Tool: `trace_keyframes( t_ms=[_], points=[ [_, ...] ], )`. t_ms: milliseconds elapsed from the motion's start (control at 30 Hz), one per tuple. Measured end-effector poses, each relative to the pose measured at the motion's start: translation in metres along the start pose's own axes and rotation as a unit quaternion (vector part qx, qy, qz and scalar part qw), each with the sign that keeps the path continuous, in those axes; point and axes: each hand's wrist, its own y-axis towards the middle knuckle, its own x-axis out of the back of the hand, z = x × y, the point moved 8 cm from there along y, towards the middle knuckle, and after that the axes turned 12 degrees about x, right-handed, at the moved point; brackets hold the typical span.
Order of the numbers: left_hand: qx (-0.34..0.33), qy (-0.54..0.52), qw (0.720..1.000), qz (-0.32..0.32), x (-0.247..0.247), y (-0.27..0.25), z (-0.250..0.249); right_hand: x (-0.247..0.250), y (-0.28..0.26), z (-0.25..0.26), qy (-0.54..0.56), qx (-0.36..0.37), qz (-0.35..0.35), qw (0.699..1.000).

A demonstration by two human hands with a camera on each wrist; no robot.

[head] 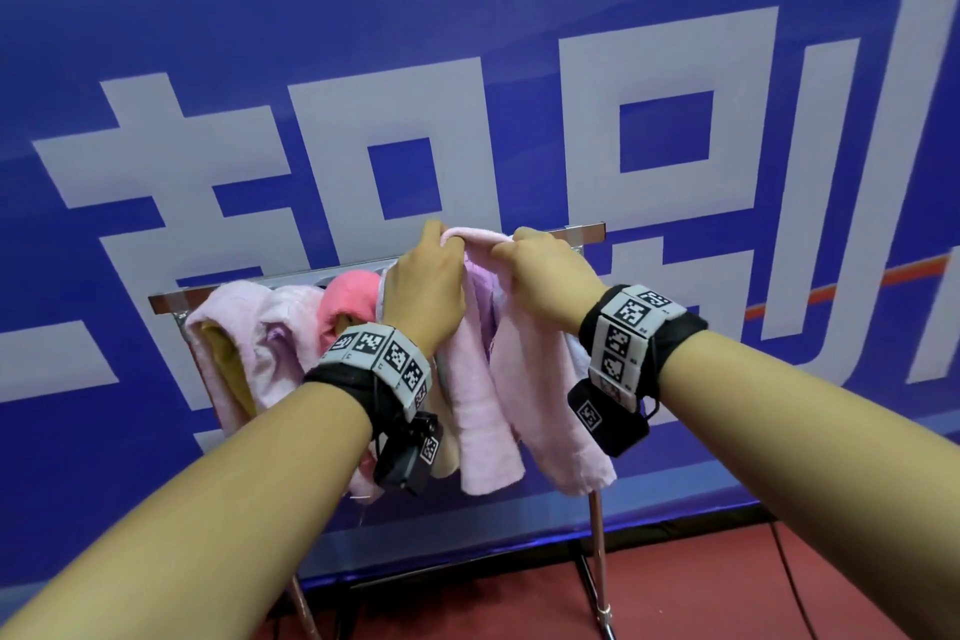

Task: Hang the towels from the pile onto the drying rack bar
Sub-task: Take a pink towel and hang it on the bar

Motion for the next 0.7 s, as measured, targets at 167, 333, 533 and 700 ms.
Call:
trace_keyframes(
  t_ms=[167,333,533,700],
  points=[
    [-0.005,0.072,0.997,0.000,-0.013,0.008,0.002,-0.030,0.015,-0.021,0.030,-0.062,0.007,0.998],
    [0.001,0.091,0.996,-0.005,-0.021,0.017,0.013,-0.042,0.030,-0.018,0.066,-0.072,-0.008,0.995],
    [0.022,0.054,0.998,0.004,-0.038,0.016,0.017,-0.052,0.033,-0.016,0.084,-0.107,-0.021,0.990],
    [0.034,0.048,0.998,0.007,-0.041,0.012,0.014,-0.064,0.034,-0.015,0.168,-0.112,-0.035,0.979]
  ],
)
